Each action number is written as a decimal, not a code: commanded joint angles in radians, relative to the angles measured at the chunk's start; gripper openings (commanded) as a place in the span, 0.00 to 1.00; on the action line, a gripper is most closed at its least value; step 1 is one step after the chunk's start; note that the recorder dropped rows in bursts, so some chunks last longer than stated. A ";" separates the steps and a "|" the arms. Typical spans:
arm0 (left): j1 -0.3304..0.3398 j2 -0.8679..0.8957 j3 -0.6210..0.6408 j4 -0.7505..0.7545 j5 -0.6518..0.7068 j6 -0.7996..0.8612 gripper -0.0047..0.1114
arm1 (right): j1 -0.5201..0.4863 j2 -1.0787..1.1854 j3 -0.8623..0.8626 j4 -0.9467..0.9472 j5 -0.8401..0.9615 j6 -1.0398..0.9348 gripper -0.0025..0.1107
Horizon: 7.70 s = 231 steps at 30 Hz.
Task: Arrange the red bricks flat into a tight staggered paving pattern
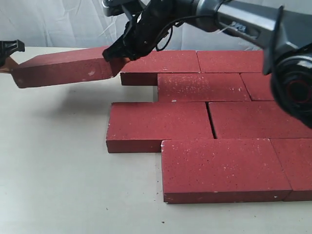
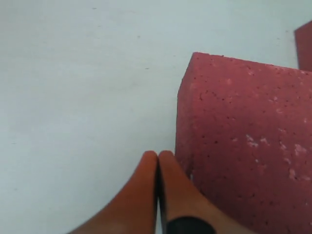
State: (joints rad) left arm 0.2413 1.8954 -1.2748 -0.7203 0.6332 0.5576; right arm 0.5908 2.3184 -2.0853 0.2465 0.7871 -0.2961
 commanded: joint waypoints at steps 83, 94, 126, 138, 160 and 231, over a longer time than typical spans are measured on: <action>-0.011 -0.126 0.226 0.225 -0.319 -0.161 0.04 | -0.032 -0.649 0.879 0.039 0.018 -0.089 0.01; 0.021 0.053 0.177 0.223 -0.264 -0.156 0.04 | -0.032 -0.649 0.879 0.150 -0.001 -0.158 0.01; -0.045 0.124 0.129 0.179 -0.376 -0.155 0.04 | 0.127 0.239 -0.193 0.167 0.234 -0.203 0.01; -0.013 0.124 0.129 0.159 -0.357 -0.155 0.04 | 0.127 0.239 -0.193 0.024 0.141 -0.144 0.01; -0.014 0.124 0.129 -0.043 -0.320 -0.013 0.04 | 0.106 0.206 -0.193 0.048 0.213 -0.128 0.01; -0.341 0.222 0.086 -0.095 -0.430 0.027 0.04 | -0.253 -0.470 0.739 -0.141 -0.088 -0.051 0.01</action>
State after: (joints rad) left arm -0.0844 2.1050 -1.1860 -0.8133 0.1937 0.5870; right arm 0.3429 1.8595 -1.3505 0.1124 0.7094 -0.3417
